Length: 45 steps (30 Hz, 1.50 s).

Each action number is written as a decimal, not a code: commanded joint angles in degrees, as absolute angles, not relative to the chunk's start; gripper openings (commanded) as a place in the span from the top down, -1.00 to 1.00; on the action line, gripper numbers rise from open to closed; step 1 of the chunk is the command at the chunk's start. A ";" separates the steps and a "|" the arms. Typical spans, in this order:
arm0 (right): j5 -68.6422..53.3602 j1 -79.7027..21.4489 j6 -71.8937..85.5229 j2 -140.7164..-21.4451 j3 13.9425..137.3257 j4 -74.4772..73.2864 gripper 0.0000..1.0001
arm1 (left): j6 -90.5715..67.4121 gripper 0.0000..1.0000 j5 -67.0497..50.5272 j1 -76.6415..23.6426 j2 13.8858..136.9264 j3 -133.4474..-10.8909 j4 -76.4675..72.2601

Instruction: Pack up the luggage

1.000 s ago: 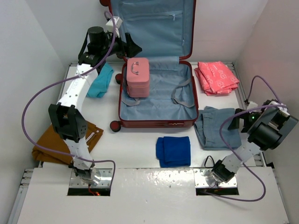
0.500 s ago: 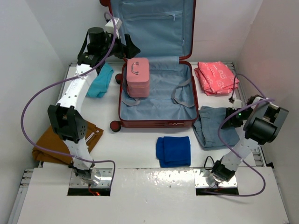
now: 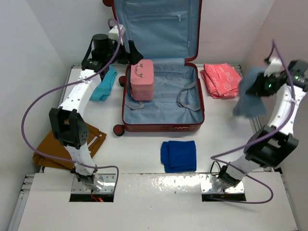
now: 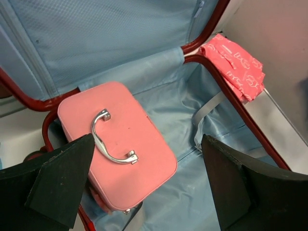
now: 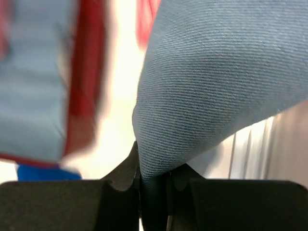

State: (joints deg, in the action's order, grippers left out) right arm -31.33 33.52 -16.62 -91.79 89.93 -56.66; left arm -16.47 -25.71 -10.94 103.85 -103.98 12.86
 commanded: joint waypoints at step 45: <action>-15.38 -5.54 21.36 -120.77 103.97 -21.53 -0.43 | -14.50 -0.97 -21.36 -6.42 101.25 -98.61 7.38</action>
State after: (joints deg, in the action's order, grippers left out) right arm -22.55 -4.84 27.35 -125.71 101.21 -20.69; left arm -15.25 -20.16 -6.76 100.68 -96.38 9.32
